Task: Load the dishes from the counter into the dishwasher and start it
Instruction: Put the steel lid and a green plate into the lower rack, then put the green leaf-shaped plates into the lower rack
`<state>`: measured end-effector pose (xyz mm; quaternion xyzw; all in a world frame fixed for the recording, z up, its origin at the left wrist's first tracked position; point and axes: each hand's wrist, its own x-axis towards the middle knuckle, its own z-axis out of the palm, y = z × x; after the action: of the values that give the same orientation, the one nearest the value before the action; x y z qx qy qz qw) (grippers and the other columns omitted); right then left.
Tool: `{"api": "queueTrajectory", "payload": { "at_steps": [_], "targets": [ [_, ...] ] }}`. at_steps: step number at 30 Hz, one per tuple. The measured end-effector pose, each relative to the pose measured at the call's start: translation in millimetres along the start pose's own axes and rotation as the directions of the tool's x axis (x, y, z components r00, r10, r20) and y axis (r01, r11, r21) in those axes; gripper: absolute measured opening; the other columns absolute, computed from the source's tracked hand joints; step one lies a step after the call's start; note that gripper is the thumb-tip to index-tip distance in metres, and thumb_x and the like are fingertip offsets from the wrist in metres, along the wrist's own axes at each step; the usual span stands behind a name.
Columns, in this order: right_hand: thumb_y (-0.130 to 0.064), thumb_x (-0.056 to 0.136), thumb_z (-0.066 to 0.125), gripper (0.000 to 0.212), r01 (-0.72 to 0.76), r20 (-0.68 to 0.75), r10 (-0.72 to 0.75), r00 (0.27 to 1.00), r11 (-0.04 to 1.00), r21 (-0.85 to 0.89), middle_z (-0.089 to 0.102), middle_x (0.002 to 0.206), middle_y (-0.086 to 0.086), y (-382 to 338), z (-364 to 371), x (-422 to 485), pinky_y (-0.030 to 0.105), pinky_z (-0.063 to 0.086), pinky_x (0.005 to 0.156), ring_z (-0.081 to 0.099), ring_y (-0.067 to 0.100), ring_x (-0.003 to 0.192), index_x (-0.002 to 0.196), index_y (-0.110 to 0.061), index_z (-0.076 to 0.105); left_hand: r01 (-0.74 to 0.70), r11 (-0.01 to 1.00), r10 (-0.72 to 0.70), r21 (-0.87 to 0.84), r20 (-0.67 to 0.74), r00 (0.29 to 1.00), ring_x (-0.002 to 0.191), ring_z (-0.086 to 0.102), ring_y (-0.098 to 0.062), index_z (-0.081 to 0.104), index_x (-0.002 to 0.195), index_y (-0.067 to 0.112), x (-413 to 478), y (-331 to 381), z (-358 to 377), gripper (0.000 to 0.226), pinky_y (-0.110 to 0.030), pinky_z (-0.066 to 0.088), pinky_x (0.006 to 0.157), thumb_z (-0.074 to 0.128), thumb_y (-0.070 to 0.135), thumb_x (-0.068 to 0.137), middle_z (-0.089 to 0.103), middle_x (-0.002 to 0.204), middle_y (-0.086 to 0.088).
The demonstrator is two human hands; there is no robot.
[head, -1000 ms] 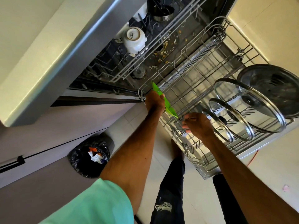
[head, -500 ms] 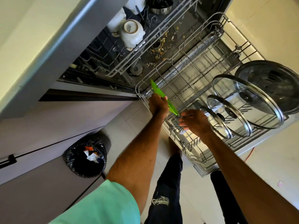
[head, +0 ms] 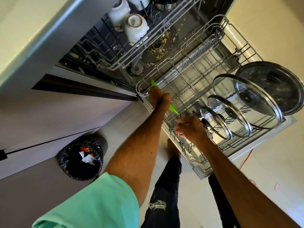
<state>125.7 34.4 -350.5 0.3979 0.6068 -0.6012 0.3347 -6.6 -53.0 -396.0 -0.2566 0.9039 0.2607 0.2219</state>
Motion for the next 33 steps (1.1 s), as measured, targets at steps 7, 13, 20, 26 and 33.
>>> {"api": "queueTrajectory", "payload": {
  "at_steps": [7, 13, 20, 26, 33],
  "targets": [
    [0.003, 0.088, 0.060, 0.026, -0.042, -0.012, 0.042, 0.999, 0.998, -0.040, 0.077, 0.088, 0.011, 6, -5, 5, 0.054, 0.058, 0.089, 0.075, 0.033, 0.090, 0.084, -0.021, 0.069, -0.069, 0.995, 0.071, 0.068, -0.014, 0.997, 0.107, 0.070, -0.030, 0.063, 0.122, -0.003, 4, 2, -3, 0.039, -0.032, 0.057, 0.078, 0.072, 0.004, 0.084, 0.069, 0.122, -0.018],
    [-0.001, 0.088, 0.061, 0.020, -0.033, -0.038, 0.032, 0.999, 0.999, -0.034, 0.076, 0.092, 0.021, -10, -16, -7, 0.050, 0.060, 0.088, 0.075, 0.037, 0.090, 0.084, -0.018, 0.069, -0.108, 0.994, 0.107, 0.011, 0.071, 0.992, 0.107, 0.068, -0.034, 0.063, 0.121, -0.006, -9, -15, -17, 0.045, -0.037, 0.055, 0.077, 0.067, 0.031, 0.095, 0.068, 0.118, -0.023],
    [0.004, 0.092, 0.061, 0.014, 0.025, -0.045, -0.029, 0.999, 0.997, -0.076, 0.069, 0.086, 0.018, -39, -23, -71, 0.032, 0.058, 0.062, 0.066, 0.029, 0.072, 0.100, -0.006, 0.067, -0.093, 0.989, 0.069, 0.116, 0.191, 0.979, 0.112, 0.063, -0.035, 0.068, 0.113, 0.000, -89, -82, -70, 0.037, -0.038, 0.047, 0.089, 0.050, 0.030, 0.101, 0.069, 0.116, -0.020],
    [0.005, 0.095, 0.051, 0.027, -0.009, -0.023, 0.007, 1.000, 0.992, -0.122, 0.060, 0.075, 0.016, -56, 3, -167, 0.032, 0.043, 0.063, 0.062, 0.021, 0.056, 0.076, -0.011, 0.060, -0.036, 0.992, -0.010, 0.121, 0.360, 0.933, 0.115, 0.063, -0.030, 0.072, 0.110, 0.006, -171, -146, -151, 0.030, -0.032, 0.047, 0.096, 0.053, 0.024, 0.097, 0.069, 0.119, -0.014],
    [0.001, 0.098, 0.052, 0.017, 0.110, 0.108, -0.093, 0.990, 0.980, -0.165, 0.067, 0.084, 0.017, -53, 62, -310, 0.036, 0.055, 0.072, 0.066, 0.025, 0.071, 0.090, -0.009, 0.064, 0.121, 0.941, -0.013, -0.316, 0.324, 0.946, 0.077, 0.074, -0.029, 0.072, 0.088, 0.007, -284, -205, -264, 0.022, -0.044, 0.064, 0.072, 0.057, 0.024, 0.085, 0.076, 0.087, -0.012]
  ]
}}
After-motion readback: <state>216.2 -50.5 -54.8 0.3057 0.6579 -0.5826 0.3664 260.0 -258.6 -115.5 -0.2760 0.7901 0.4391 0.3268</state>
